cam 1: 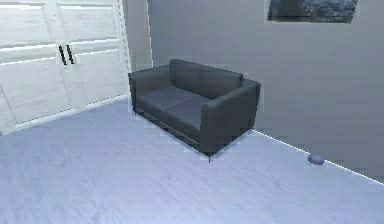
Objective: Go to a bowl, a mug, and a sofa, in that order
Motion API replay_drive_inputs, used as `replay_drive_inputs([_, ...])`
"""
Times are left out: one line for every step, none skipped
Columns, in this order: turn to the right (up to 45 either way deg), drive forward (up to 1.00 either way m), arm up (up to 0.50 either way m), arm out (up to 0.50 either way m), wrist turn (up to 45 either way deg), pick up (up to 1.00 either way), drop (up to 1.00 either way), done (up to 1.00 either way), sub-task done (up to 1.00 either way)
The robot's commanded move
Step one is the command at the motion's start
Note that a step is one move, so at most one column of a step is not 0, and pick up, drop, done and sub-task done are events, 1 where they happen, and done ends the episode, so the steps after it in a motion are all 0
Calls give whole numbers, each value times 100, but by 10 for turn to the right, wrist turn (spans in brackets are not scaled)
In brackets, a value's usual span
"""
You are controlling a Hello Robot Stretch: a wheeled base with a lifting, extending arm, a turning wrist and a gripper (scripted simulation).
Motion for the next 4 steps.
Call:
replay_drive_inputs([-450,0,0,0,0,0,0,0,0])
replay_drive_inputs([0,20,0,0,0,0,0,0,0])
replay_drive_inputs([450,0,0,0,0,0,0,0,0])
replay_drive_inputs([90,0,0,0,0,0,0,0,0])
